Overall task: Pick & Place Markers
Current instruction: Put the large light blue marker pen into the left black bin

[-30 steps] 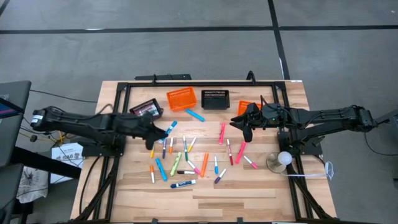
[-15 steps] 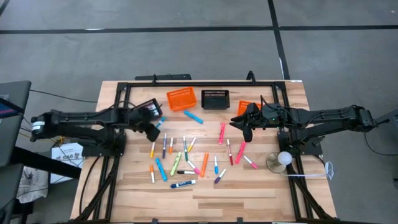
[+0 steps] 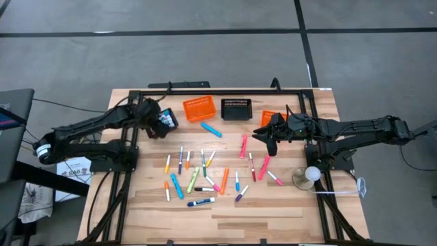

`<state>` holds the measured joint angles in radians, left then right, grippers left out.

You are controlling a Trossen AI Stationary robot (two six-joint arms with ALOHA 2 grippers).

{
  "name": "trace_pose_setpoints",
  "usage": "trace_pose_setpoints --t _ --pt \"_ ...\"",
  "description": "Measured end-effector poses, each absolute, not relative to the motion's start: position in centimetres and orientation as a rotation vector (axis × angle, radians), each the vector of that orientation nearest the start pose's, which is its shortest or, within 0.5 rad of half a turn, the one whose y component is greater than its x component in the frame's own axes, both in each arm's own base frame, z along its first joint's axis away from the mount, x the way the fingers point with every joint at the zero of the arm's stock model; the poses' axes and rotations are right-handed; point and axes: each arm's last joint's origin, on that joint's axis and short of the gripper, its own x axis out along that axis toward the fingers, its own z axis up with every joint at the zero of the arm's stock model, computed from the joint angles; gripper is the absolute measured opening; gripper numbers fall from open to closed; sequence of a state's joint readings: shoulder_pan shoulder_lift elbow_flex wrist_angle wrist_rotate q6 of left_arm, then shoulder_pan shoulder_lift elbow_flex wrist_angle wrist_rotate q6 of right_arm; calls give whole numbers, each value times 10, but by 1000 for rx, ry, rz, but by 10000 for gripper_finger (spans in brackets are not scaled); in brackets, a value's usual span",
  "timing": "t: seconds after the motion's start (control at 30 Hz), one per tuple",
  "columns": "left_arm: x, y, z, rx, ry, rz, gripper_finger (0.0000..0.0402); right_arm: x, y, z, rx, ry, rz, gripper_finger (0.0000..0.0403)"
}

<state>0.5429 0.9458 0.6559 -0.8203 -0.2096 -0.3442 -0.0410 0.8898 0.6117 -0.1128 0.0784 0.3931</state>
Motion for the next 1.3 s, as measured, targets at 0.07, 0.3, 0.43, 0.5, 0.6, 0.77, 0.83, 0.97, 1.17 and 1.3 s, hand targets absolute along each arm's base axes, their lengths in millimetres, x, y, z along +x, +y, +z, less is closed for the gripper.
trace_pose_setpoints --t 0.07,0.3,0.43,0.5,0.6,0.77,0.83,0.97,1.17,1.3 --pt "133 93 216 -499 1011 886 85 195 -10 262 380 363 -193 102" --pt "139 97 208 -519 1068 872 85 195 -10 262 380 363 -193 102" --pt "140 98 206 -520 1080 860 85 195 -10 262 380 363 -194 102" --pt "143 99 213 -525 1064 823 85 195 -10 262 380 363 -194 102" --pt "148 101 229 -474 1035 771 85 195 -10 262 381 363 -194 102" --pt "147 103 248 -271 1125 717 85 195 -10 262 405 360 -200 102" --pt "144 106 246 -200 1202 721 85 195 -10 262 405 360 -200 102" --pt "143 118 239 -141 1293 697 85 195 -10 262 406 360 -200 102" --pt "149 134 220 -151 1392 630 85 195 -10 262 431 358 -205 102" --pt "158 142 206 -138 1450 578 85 195 -10 262 432 358 -204 102"
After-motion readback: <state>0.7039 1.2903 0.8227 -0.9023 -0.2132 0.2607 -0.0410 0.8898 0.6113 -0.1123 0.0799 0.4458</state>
